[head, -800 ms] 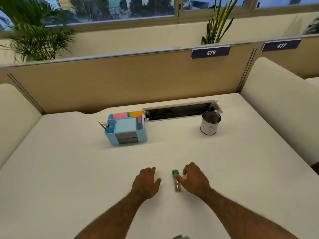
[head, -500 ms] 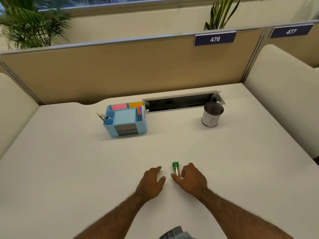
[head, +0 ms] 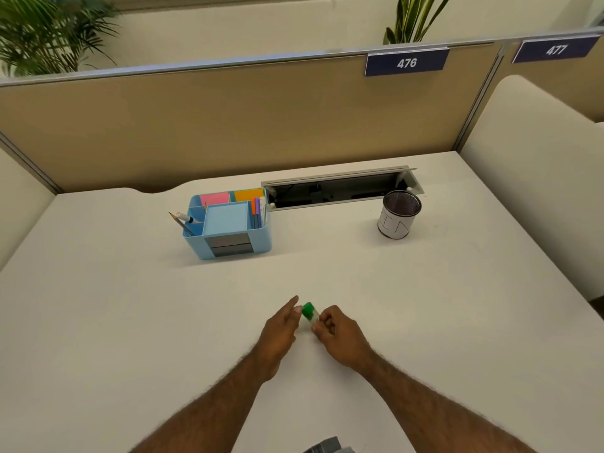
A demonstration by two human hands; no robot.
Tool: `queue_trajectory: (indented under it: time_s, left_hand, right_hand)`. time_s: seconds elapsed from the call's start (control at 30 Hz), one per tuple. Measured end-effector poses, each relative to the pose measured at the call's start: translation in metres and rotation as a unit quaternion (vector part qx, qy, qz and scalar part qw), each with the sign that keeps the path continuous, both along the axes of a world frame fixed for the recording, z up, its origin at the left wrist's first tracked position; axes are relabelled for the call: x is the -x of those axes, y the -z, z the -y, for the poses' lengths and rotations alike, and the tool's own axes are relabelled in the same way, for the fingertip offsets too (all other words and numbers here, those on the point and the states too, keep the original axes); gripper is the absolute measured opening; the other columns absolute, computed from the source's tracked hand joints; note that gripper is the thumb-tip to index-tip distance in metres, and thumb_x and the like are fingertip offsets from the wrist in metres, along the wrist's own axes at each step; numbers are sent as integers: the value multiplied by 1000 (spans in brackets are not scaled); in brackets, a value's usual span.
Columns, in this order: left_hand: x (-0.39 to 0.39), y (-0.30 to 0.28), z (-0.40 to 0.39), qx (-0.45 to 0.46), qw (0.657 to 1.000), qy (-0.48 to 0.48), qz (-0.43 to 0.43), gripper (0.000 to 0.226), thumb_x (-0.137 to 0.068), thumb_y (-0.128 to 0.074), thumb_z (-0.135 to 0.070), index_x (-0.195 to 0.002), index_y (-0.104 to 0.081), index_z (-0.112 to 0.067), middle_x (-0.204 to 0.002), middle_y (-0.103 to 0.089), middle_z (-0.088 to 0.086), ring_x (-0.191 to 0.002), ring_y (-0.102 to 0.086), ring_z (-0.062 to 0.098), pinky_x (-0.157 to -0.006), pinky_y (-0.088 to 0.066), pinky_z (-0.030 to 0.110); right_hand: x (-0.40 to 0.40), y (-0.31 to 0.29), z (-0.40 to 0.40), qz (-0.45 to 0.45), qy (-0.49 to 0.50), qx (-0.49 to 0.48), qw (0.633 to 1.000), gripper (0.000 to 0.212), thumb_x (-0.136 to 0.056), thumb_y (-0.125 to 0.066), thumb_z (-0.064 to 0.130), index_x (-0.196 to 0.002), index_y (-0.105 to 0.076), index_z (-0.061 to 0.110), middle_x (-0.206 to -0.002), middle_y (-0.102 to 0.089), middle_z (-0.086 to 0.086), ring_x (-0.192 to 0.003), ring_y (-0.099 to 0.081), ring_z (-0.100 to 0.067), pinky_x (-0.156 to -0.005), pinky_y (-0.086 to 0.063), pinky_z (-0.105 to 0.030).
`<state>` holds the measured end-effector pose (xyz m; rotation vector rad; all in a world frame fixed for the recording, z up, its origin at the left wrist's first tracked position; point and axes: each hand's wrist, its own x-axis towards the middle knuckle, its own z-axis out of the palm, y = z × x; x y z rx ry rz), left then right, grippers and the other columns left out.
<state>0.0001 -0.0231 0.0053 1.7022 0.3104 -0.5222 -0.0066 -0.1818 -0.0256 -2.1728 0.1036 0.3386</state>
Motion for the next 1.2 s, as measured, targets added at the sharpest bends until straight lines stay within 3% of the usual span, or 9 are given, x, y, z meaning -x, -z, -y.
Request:
queue_trajectory:
  time_s: [0.2, 0.33, 0.53, 0.67, 0.83, 1.0, 1.2]
  left_hand:
    - [-8, 3, 7, 93, 993, -77, -13, 46, -89, -61, -34, -134, -54, -24, -131, -62, -2, -122, -55, 16, -101, -43, 35]
    - [-19, 3, 12, 120, 983, -141, -9, 36, -86, -66, -23, -122, -64, -21, -116, -71, 1, -113, -62, 17, -99, -47, 35]
    - [-33, 10, 8, 152, 977, -152, -14, 37, -83, -69, -16, -120, -66, -12, -110, -73, 6, -108, -66, 19, -97, -50, 32]
    - [-36, 16, 6, 207, 962, -173, -49, 36, -86, -65, -14, -122, -63, -10, -114, -70, 10, -109, -66, 21, -85, -54, 28]
    - [-41, 16, 7, 200, 965, -166, -38, 34, -84, -67, -9, -118, -66, -7, -108, -72, 12, -100, -67, 21, -90, -53, 33]
    - [-43, 11, 11, 196, 966, -167, -7, 29, -82, -70, -10, -111, -70, -15, -107, -73, 11, -100, -68, 23, -94, -52, 36]
    - [-48, -1, 9, 212, 965, -154, -1, 30, -76, -73, -16, -106, -71, -18, -109, -74, 10, -104, -68, 22, -95, -52, 36]
  right_hand:
    - [-10, -6, -7, -27, -42, -54, 997, 20, -91, -57, 34, -107, -62, 22, -95, -71, -1, -85, -63, -16, -80, -50, -32]
    - [-18, -13, -11, -66, -38, -132, 988, 12, -92, -56, 36, -85, -65, 33, -83, -69, 8, -75, -59, -6, -76, -48, -27]
    - [-28, -16, -10, -79, -26, -151, 985, 28, -91, -56, 40, -99, -70, 17, -96, -75, -4, -90, -68, -16, -85, -52, -31]
    - [-32, -13, -11, -78, -31, -124, 989, 28, -92, -56, 38, -93, -68, 13, -91, -71, -15, -75, -55, -13, -75, -46, -33]
    - [-32, -13, -10, -77, -20, -124, 989, 26, -92, -55, 39, -88, -69, 17, -78, -68, 2, -73, -57, -9, -77, -49, -33]
    - [-31, -15, -9, -53, -14, -126, 991, 24, -92, -55, 38, -95, -69, 19, -93, -73, -9, -85, -65, -23, -87, -51, -41]
    - [-30, -16, -10, -51, 7, -168, 984, 24, -90, -60, 35, -113, -67, 32, -108, -73, 6, -102, -65, -11, -93, -50, -29]
